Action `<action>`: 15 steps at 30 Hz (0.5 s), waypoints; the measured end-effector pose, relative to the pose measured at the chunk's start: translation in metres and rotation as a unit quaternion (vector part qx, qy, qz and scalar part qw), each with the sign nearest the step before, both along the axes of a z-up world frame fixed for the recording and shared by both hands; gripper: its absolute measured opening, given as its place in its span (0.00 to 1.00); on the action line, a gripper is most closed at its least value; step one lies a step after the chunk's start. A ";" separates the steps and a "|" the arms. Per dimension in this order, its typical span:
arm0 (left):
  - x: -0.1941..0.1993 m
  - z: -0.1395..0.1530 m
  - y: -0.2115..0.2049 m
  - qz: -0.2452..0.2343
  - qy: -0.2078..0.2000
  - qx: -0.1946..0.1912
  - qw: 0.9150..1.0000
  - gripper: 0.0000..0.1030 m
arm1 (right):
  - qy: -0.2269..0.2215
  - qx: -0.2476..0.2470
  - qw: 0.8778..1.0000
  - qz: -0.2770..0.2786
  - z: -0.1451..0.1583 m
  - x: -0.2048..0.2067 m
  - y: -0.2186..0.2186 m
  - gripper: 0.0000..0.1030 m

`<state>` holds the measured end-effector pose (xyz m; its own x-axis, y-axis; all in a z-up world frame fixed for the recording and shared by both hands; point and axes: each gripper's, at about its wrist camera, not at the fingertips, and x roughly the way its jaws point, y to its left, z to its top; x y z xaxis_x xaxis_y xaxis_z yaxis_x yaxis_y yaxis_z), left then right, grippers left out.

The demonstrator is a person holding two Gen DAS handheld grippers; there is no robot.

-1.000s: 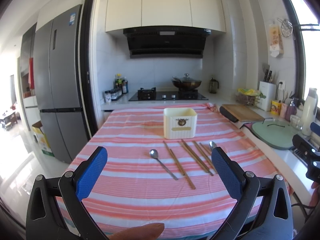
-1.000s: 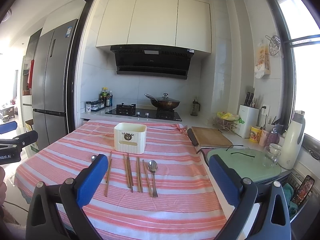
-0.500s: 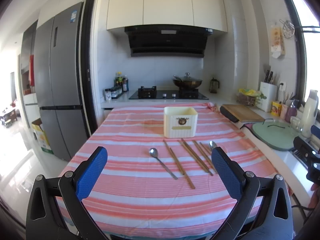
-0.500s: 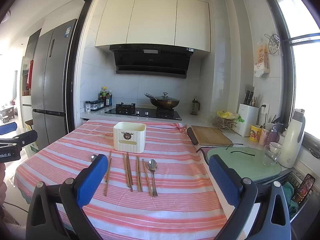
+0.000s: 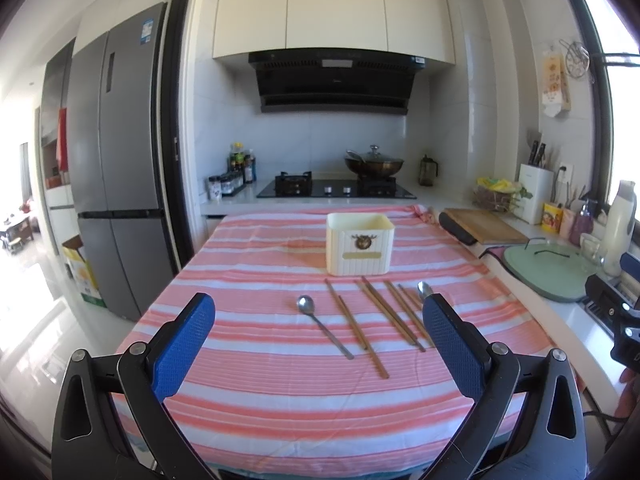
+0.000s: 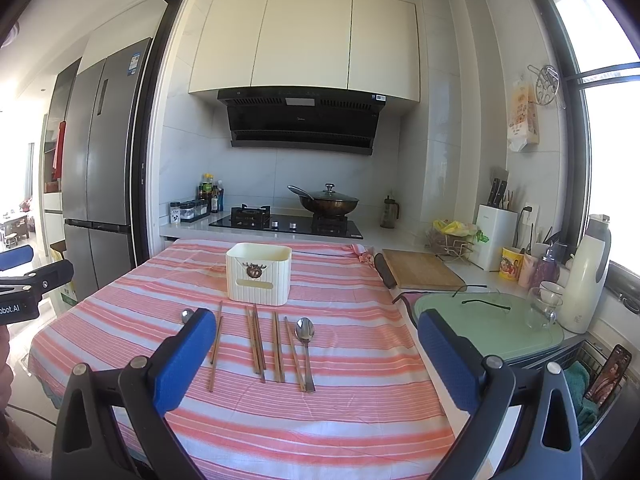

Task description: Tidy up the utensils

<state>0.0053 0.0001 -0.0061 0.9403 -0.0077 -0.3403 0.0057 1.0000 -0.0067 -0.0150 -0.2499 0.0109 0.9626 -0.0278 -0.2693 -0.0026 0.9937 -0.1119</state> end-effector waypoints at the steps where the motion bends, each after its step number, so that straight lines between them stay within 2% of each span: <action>1: 0.000 0.000 0.000 0.000 0.000 0.000 1.000 1.00 | 0.000 0.000 1.000 0.000 0.000 0.000 0.000 1.00; 15: 0.000 -0.001 -0.001 0.001 0.001 -0.001 1.000 1.00 | 0.004 0.001 1.000 0.001 -0.005 0.001 -0.001 1.00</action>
